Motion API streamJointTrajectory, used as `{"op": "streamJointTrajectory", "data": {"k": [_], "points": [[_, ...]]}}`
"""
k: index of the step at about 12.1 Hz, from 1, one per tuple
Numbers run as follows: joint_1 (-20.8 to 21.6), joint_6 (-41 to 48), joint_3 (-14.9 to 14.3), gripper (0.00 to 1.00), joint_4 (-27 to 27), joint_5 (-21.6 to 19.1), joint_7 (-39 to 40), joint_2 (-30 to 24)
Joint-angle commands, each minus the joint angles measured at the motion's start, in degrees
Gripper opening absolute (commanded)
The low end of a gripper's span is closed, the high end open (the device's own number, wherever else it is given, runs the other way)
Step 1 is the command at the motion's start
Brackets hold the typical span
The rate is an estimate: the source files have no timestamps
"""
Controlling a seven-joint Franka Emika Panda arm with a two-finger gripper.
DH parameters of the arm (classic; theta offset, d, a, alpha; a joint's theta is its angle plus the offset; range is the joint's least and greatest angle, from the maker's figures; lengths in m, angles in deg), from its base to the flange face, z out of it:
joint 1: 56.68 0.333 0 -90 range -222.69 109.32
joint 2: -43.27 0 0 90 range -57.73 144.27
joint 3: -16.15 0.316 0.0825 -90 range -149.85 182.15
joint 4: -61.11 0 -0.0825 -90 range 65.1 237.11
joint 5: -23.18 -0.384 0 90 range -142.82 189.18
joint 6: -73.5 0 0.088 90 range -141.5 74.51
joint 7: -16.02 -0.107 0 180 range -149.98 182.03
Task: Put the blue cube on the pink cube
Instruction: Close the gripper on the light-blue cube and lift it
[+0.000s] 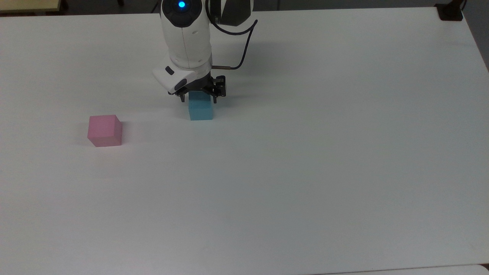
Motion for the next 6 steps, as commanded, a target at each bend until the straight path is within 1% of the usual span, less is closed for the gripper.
{"op": "streamJointTrajectory", "data": {"k": [1, 2, 3, 4, 6], "points": [[0.6, -1.5, -0.2, 0.52, -0.6, 1.4, -3.4, 0.5], [0.5, -1.3, -0.2, 0.46, -1.1, 1.4, -4.3, 0.4], [0.1, -0.8, -0.2, 0.44, -1.8, 1.3, -4.4, -0.1], [-0.3, -0.2, -0.2, 0.44, -2.5, 1.3, -4.1, -0.4], [-2.6, 7.6, -0.2, 0.44, -7.7, 1.2, -1.9, -1.7]]}}
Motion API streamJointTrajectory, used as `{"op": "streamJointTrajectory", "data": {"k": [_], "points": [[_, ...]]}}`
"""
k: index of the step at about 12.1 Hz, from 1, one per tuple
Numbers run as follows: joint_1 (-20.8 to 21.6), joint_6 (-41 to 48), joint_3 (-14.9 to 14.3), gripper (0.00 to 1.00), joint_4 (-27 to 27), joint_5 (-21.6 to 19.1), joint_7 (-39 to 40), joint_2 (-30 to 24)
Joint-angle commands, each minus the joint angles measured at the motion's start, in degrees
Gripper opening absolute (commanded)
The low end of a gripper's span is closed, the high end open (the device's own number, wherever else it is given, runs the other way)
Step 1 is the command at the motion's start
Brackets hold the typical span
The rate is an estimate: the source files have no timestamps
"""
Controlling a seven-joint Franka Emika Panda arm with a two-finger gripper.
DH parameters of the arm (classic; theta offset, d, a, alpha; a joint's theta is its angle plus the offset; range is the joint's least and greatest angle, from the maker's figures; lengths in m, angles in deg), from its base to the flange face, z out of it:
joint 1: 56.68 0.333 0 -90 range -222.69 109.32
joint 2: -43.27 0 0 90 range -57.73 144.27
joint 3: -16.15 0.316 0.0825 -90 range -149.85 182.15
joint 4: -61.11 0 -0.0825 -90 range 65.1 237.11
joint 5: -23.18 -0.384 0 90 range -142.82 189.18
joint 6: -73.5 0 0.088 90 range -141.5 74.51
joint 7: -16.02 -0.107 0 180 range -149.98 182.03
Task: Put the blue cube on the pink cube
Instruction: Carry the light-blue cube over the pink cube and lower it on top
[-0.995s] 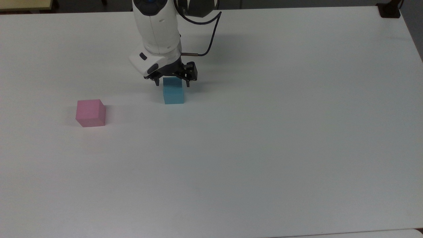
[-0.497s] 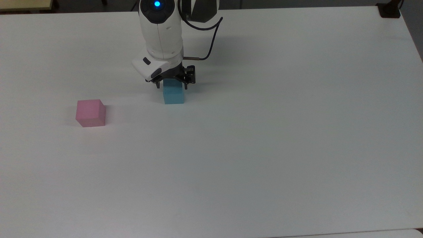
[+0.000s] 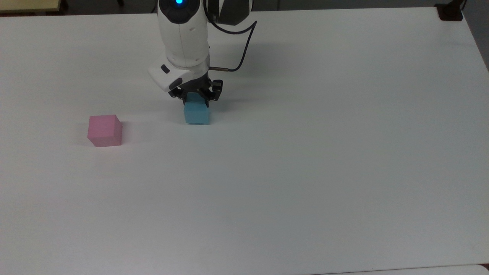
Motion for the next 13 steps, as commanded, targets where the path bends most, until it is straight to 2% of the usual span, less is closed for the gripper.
{"op": "streamJointTrajectory", "data": {"k": [1, 4, 6, 7, 13], "points": [[-4.2, 11.9, -0.1, 0.44, -8.8, 0.2, 4.5, -2.0], [-10.0, 15.2, -0.7, 0.45, -15.8, 0.1, 12.6, -0.9], [-13.4, 15.1, -0.8, 0.45, -23.6, 0.2, 16.6, 4.1], [-14.5, 15.0, -0.8, 0.45, -25.1, 0.5, 16.8, 5.7], [-16.0, 10.9, -1.0, 0.45, -26.1, 1.2, 18.5, 10.5]]}}
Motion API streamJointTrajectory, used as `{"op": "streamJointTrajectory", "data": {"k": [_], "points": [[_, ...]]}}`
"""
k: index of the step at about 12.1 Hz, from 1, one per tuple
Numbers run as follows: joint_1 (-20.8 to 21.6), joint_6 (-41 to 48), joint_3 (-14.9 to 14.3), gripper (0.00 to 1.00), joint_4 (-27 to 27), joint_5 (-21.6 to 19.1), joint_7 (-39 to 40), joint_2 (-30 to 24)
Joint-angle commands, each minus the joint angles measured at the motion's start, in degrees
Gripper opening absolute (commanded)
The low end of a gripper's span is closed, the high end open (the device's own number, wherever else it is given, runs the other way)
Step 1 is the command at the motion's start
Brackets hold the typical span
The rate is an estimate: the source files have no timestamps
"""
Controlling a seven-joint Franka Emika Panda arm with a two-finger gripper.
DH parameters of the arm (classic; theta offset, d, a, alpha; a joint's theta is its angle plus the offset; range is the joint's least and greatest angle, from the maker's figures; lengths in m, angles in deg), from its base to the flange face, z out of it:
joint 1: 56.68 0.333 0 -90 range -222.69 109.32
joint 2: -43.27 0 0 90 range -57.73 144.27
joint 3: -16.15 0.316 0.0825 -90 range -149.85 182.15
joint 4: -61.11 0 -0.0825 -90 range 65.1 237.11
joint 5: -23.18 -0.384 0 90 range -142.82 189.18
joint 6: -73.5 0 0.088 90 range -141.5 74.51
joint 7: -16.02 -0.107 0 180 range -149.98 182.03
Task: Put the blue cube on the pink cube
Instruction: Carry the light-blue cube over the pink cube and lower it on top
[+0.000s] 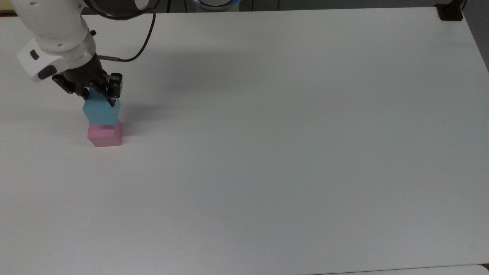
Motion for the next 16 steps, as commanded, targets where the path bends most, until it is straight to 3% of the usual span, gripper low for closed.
{"op": "streamJointTrajectory", "data": {"k": [1, 6, 7, 8, 9, 13, 16], "points": [[0.1, -2.3, -0.4, 0.45, -1.4, 1.0, 1.2, 2.3], [-0.3, -4.1, -0.4, 0.46, -1.4, 1.8, 1.6, 4.4], [-0.3, -5.1, -1.0, 0.52, -1.3, 1.8, 1.4, 4.7], [-0.3, -6.3, -1.2, 0.86, -1.0, 1.8, 0.9, 4.6], [-0.3, -6.6, -1.3, 1.0, -1.0, 1.8, -0.2, 4.6], [-0.4, -6.5, -1.9, 1.0, -1.2, 0.9, -1.7, 3.3], [-0.3, -5.5, -1.9, 1.0, -1.1, 0.1, -7.9, -1.6]]}}
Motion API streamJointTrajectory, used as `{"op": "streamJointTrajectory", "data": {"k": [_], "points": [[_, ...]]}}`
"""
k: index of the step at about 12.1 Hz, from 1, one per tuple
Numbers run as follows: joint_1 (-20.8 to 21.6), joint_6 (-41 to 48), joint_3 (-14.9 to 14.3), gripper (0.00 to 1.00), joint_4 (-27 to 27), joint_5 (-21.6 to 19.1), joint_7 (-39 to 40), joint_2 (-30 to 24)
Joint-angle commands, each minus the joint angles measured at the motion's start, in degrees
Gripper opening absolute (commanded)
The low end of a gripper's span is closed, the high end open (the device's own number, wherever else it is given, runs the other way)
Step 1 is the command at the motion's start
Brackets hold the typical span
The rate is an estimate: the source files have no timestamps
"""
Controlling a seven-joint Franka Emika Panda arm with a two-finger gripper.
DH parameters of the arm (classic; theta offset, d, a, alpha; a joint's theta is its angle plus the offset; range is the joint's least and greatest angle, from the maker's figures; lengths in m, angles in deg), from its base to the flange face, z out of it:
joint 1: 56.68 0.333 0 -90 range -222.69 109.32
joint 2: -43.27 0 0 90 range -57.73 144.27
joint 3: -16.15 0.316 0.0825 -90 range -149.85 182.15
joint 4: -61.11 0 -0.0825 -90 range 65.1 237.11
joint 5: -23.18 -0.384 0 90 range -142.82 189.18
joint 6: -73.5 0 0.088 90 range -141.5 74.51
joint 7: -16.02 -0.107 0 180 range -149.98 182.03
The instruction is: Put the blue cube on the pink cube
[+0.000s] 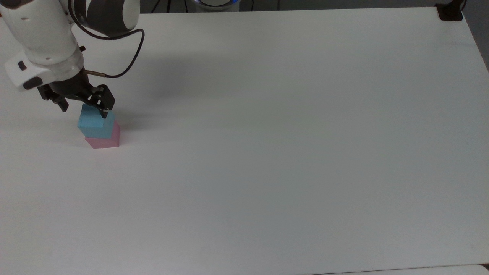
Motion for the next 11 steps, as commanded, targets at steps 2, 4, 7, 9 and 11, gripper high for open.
{"op": "streamJointTrajectory", "data": {"k": [2, 4, 7, 9, 11], "points": [[1.2, 4.8, 0.1, 1.0, 0.6, -1.7, -9.0, -8.3], [2.0, 9.9, 0.3, 1.0, 0.5, -2.7, -13.4, -11.8], [4.8, 18.7, 0.2, 1.0, 0.9, -5.6, -18.9, -17.8], [6.9, 20.7, -0.5, 1.0, 1.7, -5.6, -19.2, -21.0], [8.8, 20.7, -0.9, 1.0, 4.3, -5.6, -19.2, -24.0]]}}
